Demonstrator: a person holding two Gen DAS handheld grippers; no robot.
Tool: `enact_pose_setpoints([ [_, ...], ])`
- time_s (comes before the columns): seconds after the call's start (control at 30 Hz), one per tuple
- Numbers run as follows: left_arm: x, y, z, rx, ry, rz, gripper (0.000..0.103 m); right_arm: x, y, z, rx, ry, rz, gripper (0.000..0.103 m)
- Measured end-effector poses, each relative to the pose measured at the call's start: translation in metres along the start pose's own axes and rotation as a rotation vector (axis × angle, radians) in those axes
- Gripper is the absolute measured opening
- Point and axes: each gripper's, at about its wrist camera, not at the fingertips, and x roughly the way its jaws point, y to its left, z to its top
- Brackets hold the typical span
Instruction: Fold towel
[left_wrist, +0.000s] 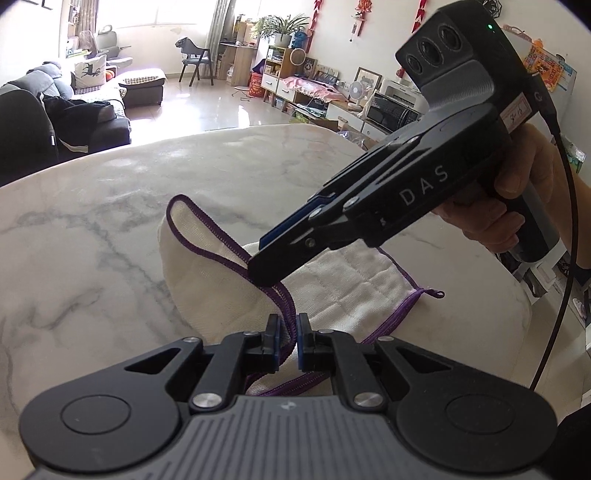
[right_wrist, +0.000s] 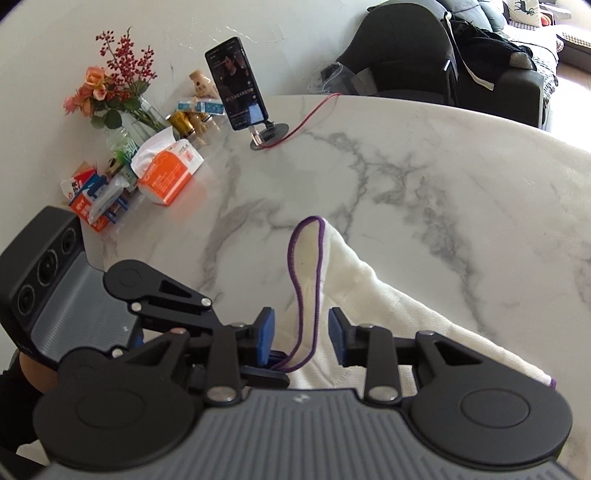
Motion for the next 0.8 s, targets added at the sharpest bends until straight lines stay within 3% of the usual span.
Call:
enact_pose_setpoints([
  [0.2,0.001,-0.004,0.002,0.014,-0.010,-0.009,0.008,0.013,0.007,0.002,-0.002,0.021,-0.035,0.031],
  [0.3,0.000,-0.004,0.003,0.016,-0.011,-0.013,0.008,0.013,0.008,0.000,-0.010,0.016,-0.055,0.011],
  [0.4,-0.002,-0.002,0.002,0.014,-0.018,-0.031,0.011,0.009,0.003,-0.002,-0.003,-0.005,-0.070,0.007],
  [0.67,-0.009,0.002,0.003,-0.004,-0.044,-0.062,0.016,-0.003,-0.006,-0.009,0.039,-0.058,-0.078,0.005],
  [0.8,-0.017,0.004,0.003,-0.016,-0.073,-0.063,0.031,-0.012,-0.014,-0.016,0.082,-0.088,-0.076,0.005],
])
